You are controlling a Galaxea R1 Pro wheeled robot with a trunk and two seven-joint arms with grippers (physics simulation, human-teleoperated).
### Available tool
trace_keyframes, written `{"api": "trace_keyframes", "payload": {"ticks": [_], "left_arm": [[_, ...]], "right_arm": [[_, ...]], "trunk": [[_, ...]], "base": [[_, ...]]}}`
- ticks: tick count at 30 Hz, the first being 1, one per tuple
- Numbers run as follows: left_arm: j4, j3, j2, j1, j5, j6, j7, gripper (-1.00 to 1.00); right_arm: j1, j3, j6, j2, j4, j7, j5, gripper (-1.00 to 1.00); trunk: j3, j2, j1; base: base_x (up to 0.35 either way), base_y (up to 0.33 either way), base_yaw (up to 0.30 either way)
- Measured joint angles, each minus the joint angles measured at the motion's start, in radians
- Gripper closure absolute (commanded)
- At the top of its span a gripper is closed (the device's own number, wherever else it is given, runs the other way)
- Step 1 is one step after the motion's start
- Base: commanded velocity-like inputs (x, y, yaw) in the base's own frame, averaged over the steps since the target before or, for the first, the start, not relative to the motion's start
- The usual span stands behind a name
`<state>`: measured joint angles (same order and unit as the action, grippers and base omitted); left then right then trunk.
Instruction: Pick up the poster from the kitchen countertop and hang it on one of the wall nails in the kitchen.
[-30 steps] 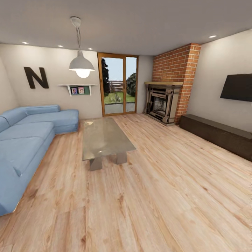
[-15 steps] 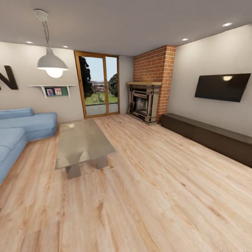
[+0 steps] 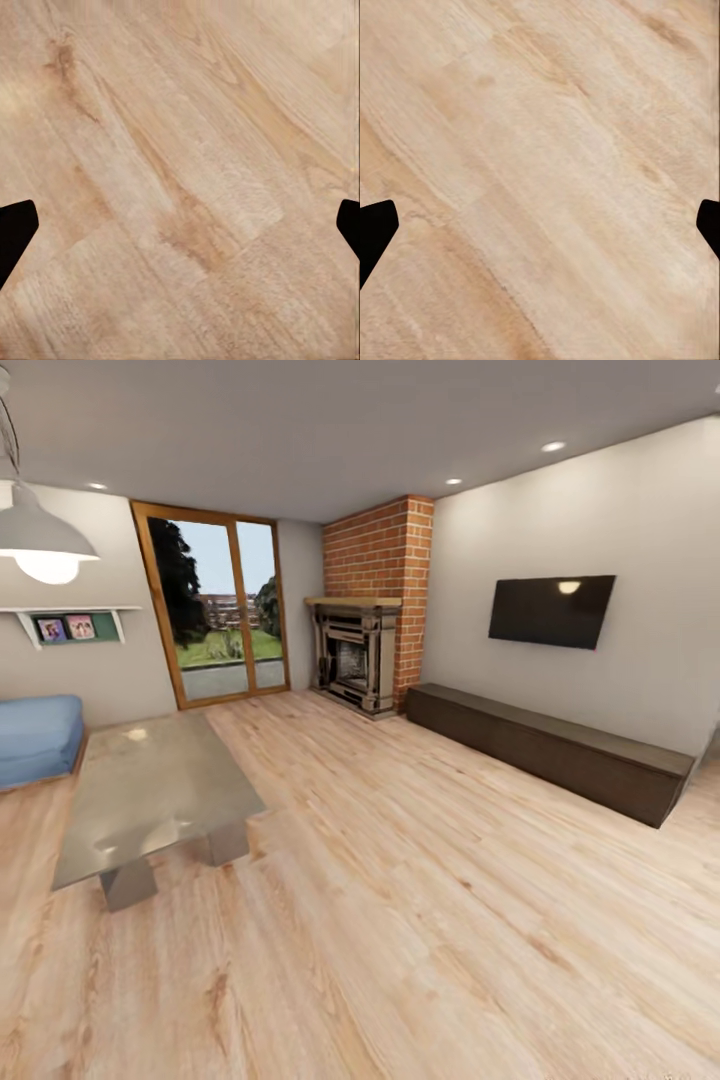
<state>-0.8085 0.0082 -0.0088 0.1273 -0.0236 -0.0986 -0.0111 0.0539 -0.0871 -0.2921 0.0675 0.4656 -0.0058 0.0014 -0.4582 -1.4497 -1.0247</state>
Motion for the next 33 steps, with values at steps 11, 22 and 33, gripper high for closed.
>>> {"api": "trace_keyframes", "payload": {"ticks": [11, 22, 33], "left_arm": [[0.060, -0.009, -0.001, 0.000, 0.001, -0.032, 0.000, -1.00], [0.061, -0.008, 0.000, 0.000, 0.000, -0.036, 0.000, -1.00], [0.061, -0.008, 0.000, 0.000, 0.000, -0.037, 0.000, -1.00]], "right_arm": [[-0.004, 0.000, -0.120, 0.000, -0.046, -0.001, 0.000, -1.00], [-0.004, 0.001, -0.122, -0.001, -0.050, -0.001, 0.003, -1.00], [-0.004, 0.000, -0.120, 0.000, -0.050, -0.001, 0.003, -1.00]], "trunk": [[0.013, 0.000, 0.000], [0.021, 0.000, 0.000], [0.024, 0.000, 0.000]], "base": [[0.184, -0.258, -0.236], [0.256, -0.226, -0.134], [0.306, -0.144, -0.260]]}}
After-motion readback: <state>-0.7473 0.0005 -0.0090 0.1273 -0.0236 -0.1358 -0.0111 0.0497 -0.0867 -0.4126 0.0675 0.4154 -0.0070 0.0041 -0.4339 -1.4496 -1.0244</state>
